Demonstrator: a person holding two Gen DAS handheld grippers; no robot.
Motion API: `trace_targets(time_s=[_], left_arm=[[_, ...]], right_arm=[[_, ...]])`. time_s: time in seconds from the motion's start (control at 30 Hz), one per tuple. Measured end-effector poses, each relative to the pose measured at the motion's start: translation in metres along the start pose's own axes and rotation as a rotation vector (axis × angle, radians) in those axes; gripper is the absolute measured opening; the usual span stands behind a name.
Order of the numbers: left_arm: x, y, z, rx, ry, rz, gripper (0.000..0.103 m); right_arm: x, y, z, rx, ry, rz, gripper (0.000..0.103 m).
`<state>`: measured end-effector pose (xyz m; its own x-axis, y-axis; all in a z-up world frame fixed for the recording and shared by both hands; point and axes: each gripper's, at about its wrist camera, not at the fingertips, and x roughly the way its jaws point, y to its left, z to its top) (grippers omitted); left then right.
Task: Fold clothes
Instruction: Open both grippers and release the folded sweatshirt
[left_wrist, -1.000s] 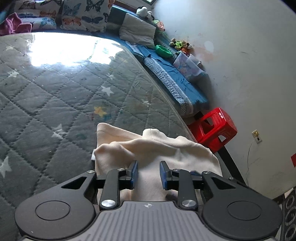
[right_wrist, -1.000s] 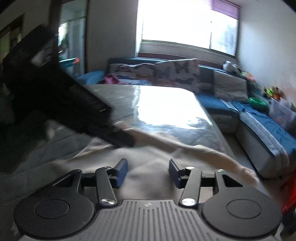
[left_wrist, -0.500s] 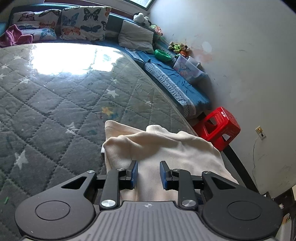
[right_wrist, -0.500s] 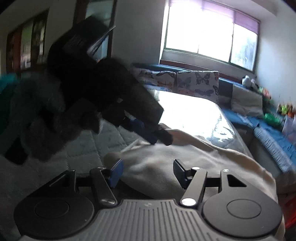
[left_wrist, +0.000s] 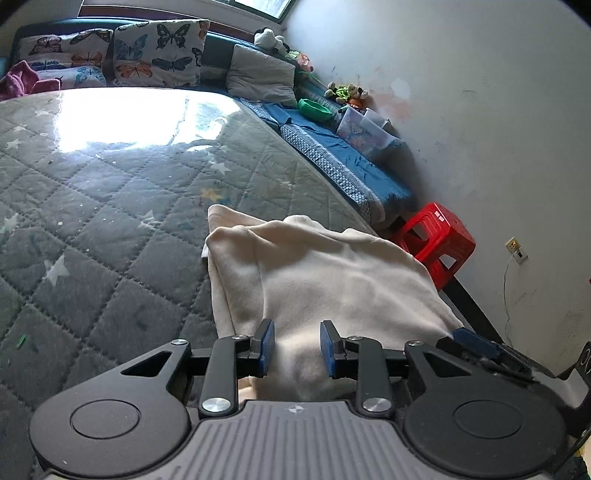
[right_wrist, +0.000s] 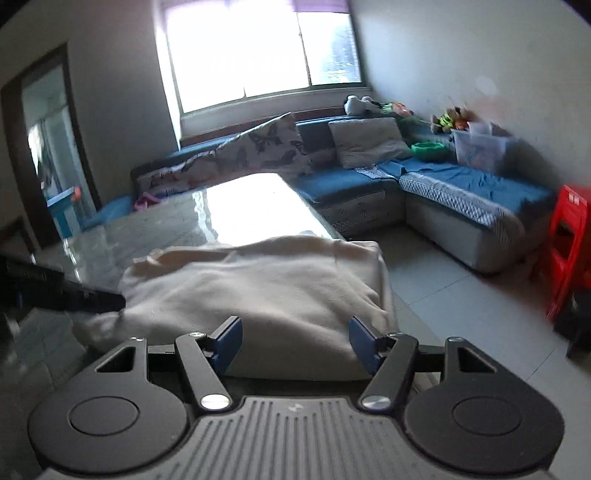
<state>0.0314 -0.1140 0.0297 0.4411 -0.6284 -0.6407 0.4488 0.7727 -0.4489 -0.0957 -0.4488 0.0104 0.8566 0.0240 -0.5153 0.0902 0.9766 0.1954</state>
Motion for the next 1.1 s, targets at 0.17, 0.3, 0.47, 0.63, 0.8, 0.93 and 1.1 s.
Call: trace_targets(time_s=[0.17,0.3,0.47,0.63,0.8,0.93,1.1], left_arm=[[-0.006,-0.007,0.0,0.015,-0.017,0.012,0.044],[-0.008,-0.008,-0.002,0.013,-0.015,0.038,0.052],[-0.016,-0.01,-0.006,0.012,-0.037,0.074,0.066],[-0.026,-0.011,-0.012,0.023,-0.06,0.092,0.075],[-0.038,-0.014,-0.021,0.048,-0.091,0.111,0.088],[-0.047,-0.016,-0.028,0.065,-0.105,0.121,0.096],[-0.059,-0.017,-0.036,0.081,-0.123,0.128,0.103]], right_arm=[[-0.007,0.002,0.004,-0.013,-0.055,-0.004,0.072],[0.005,0.001,0.003,-0.008,-0.016,-0.015,0.073],[-0.009,0.013,0.0,-0.058,-0.058,-0.032,0.086],[-0.02,0.022,-0.002,-0.068,-0.091,-0.046,0.099],[-0.031,0.032,-0.006,-0.08,-0.124,-0.067,0.103],[-0.038,0.039,-0.011,-0.08,-0.132,-0.074,0.103],[-0.046,0.047,-0.018,-0.085,-0.131,-0.083,0.103]])
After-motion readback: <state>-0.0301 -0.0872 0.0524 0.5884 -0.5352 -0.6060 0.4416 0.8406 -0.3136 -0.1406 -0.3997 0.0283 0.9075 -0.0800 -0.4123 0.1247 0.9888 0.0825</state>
